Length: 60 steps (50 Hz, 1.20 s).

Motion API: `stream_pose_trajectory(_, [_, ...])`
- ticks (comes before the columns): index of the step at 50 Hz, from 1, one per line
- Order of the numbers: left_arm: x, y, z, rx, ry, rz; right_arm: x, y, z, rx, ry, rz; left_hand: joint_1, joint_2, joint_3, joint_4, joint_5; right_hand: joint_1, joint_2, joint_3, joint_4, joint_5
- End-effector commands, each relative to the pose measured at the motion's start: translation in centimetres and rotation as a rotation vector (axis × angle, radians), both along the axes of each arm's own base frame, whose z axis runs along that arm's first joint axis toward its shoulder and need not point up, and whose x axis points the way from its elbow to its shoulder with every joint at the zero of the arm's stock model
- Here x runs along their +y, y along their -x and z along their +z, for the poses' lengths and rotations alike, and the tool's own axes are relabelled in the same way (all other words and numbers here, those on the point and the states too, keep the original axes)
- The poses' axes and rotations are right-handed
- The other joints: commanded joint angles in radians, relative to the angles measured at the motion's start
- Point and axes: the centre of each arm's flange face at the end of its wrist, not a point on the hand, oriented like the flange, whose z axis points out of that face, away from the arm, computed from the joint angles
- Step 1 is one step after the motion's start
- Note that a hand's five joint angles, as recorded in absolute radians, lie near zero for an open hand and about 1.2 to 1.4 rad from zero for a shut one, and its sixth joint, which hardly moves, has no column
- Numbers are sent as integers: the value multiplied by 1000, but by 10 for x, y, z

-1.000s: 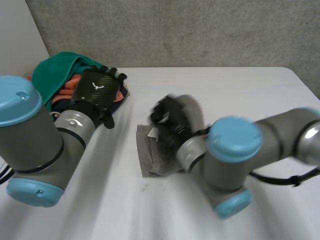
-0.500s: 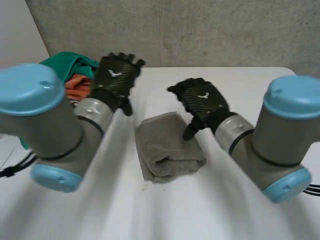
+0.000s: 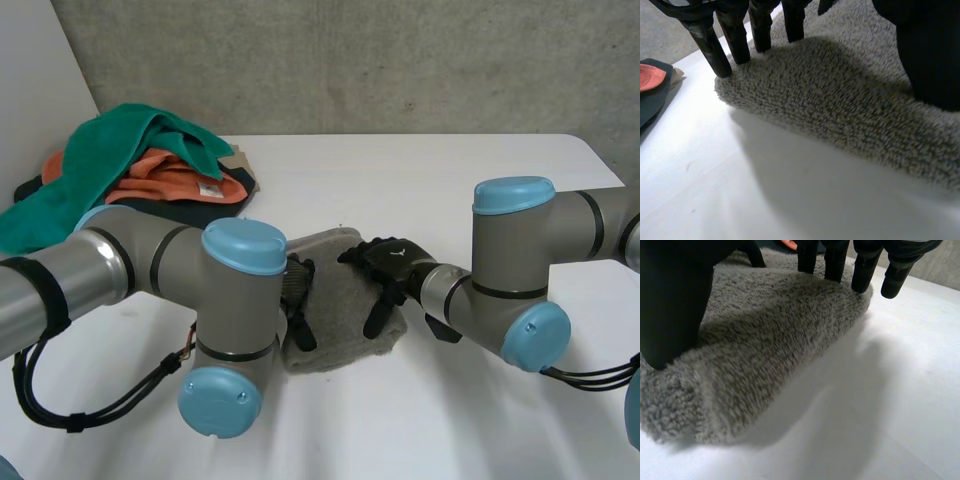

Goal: Fold the laundry.

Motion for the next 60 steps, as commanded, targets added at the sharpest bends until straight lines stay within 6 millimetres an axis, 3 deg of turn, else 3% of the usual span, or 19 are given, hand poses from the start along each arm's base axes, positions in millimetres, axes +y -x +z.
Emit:
stream_pose_trajectory(1, [-1, 0, 10, -56, 56, -50, 1, 4, 28, 26, 95, -18, 17, 2, -6, 3, -16, -45, -29, -31, -29, -48])
stream_pose_trajectory(3, [-3, 2, 29, -41, 101, -74, 3, 10, 44, 18, 124, -51, 9, -7, -15, -6, -25, -45, -29, -31, -29, -48])
stream_pose_trajectory(7, [0, 9, 63, 14, 170, -158, 8, 22, 54, 14, 140, -115, -6, -22, -29, -21, -40, -45, -29, -31, -29, -48])
stream_pose_trajectory(13, [0, 12, 95, 106, 216, -281, 13, 40, 38, 1, 81, -210, -6, -22, -30, -21, -40, -45, -29, -31, -29, -48])
stream_pose_trajectory(18, [-2, 12, 106, 186, 184, -454, 23, 45, 16, -30, -25, -226, 6, -10, -18, -9, -28, -45, -29, -31, -29, -48])
stream_pose_trajectory(23, [13, 17, 108, 234, 120, -621, 28, 35, 2, -122, -94, -170, 9, -7, -15, -6, -25, -45, -29, -31, -29, -48])
stream_pose_trajectory(33, [18, 17, 113, 240, 113, -640, 19, 25, -24, -151, -132, -154, 9, -7, -15, -6, -25, -44, -28, -30, -28, -47])
stream_pose_trajectory(34, [19, 17, 114, 241, 114, -643, 18, 24, -25, -150, -132, -155, 9, -7, -15, -6, -25, 9, 25, 23, 24, 6])
stream_pose_trajectory(39, [18, 16, 117, 244, 124, -640, 8, 19, -26, -186, -77, -157, 12, -4, -12, -3, -22, 1175, 1191, 1189, 1191, 1172])
stream_pose_trajectory(41, [18, 16, 118, 245, 127, -641, 3, 19, -21, -199, -43, -169, 9, -7, -15, -6, -25, 1177, 1193, 1191, 1192, 1174])
stream_pose_trajectory(46, [19, 16, 123, 248, 138, -642, -18, 21, -3, -232, 58, -238, 12, -4, -12, -3, -22, 1177, 1193, 1191, 1192, 1174])
stream_pose_trajectory(49, [19, 15, 126, 251, 148, -639, -44, 30, 10, -254, 123, -299, 9, -7, -15, -6, -25, 1177, 1193, 1191, 1192, 1174])
stream_pose_trajectory(50, [19, 15, 128, 253, 154, -640, -64, 42, 16, -265, 157, -347, 9, -7, -15, -6, -25, 1177, 1193, 1191, 1192, 1174])
stream_pose_trajectory(53, [19, 14, 132, 257, 166, -639, -95, 63, 16, -270, 194, -425, 9, -7, -15, -6, -25, 1177, 1193, 1191, 1192, 1174])
stream_pose_trajectory(54, [19, 14, 136, 259, 175, -638, -116, 78, 18, -271, 221, -477, 9, -7, -15, -6, -25, 1177, 1193, 1191, 1192, 1174])
stream_pose_trajectory(57, [20, 13, 141, 264, 189, -641, -144, 102, 19, -269, 260, -550, 9, -7, -15, -6, -25, 1177, 1193, 1191, 1192, 1174])
stream_pose_trajectory(58, [20, 13, 145, 268, 201, -640, -162, 121, 19, -267, 279, -601, 6, -10, -18, -9, -28, 1177, 1193, 1191, 1192, 1174])
stream_pose_trajectory(60, [21, 13, 149, 273, 212, -640, -178, 139, 18, -268, 298, -646, 6, -10, -18, -9, -28, 1177, 1193, 1191, 1192, 1174])
